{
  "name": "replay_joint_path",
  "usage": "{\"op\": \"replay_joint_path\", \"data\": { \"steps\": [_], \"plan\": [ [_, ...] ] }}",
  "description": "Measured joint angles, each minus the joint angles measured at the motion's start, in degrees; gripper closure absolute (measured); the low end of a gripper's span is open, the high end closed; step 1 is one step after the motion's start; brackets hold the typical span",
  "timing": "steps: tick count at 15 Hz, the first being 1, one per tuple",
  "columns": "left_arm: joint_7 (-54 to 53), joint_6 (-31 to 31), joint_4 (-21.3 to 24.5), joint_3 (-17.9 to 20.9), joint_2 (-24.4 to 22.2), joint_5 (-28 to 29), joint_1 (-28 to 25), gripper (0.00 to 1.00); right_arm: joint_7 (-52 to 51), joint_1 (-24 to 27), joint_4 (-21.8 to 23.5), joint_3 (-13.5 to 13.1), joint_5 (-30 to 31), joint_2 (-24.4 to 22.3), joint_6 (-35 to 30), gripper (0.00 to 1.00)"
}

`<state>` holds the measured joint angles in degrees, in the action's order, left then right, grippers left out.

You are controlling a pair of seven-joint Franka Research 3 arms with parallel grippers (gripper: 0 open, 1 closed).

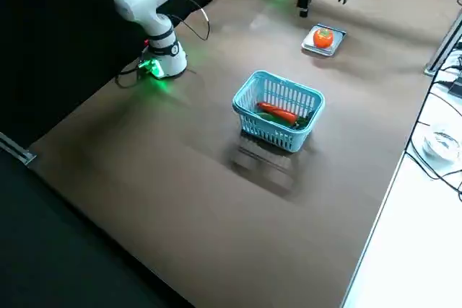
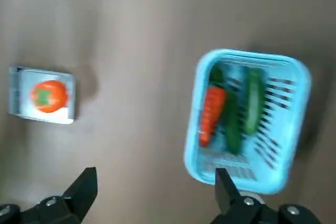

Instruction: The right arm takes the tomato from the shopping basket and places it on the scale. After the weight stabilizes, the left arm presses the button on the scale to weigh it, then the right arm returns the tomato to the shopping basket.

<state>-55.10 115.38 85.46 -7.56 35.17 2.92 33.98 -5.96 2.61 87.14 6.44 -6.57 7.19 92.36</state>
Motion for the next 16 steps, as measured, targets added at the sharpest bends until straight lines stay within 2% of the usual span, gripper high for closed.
{"op": "replay_joint_path", "data": {
  "steps": [1,3,4,5,6,8,10,13,16],
  "plan": [
    [0.0,-2.1,0.0,0.0,-1.4,0.5,-0.6,0.71,0.0,-0.9,0.3,0.1,-2.1,0.6,0.9,0.01],
    [0.0,-6.0,0.0,0.0,-4.2,0.7,-2.4,0.7,0.0,-3.0,0.8,0.2,-5.9,2.4,2.1,0.02],
    [0.0,-7.6,0.0,0.1,-5.5,0.7,-3.2,0.63,0.1,-4.1,1.0,0.3,-9.0,3.6,2.5,0.04],
    [0.0,-8.7,0.0,0.1,-6.7,0.7,-4.0,0.54,0.1,-5.1,1.1,0.3,-12.8,5.0,2.8,0.05],
    [0.1,-9.7,0.1,0.1,-8.3,0.8,-5.7,0.36,0.1,-6.5,1.6,0.4,-20.1,8.0,3.6,0.05],
    [0.2,-10.2,0.1,0.1,-9.4,0.8,-7.3,0.19,-0.4,-7.3,4.4,0.4,-27.8,10.5,7.8,0.04],
    [0.7,-11.4,0.1,0.2,-10.5,0.8,-9.2,0.01,-4.3,-8.6,9.3,0.4,-34.5,11.9,14.1,0.03],
    [1.8,-13.2,0.1,0.2,-12.7,0.8,-13.7,0.0,-12.1,-11.2,16.6,0.5,-44.5,12.5,22.1,0.0],
    [8.3,-17.5,0.1,0.2,-15.0,0.8,-19.8,0.0,-22.5,-11.9,21.8,0.4,-54.1,13.5,24.5,0.0]
  ]
}}
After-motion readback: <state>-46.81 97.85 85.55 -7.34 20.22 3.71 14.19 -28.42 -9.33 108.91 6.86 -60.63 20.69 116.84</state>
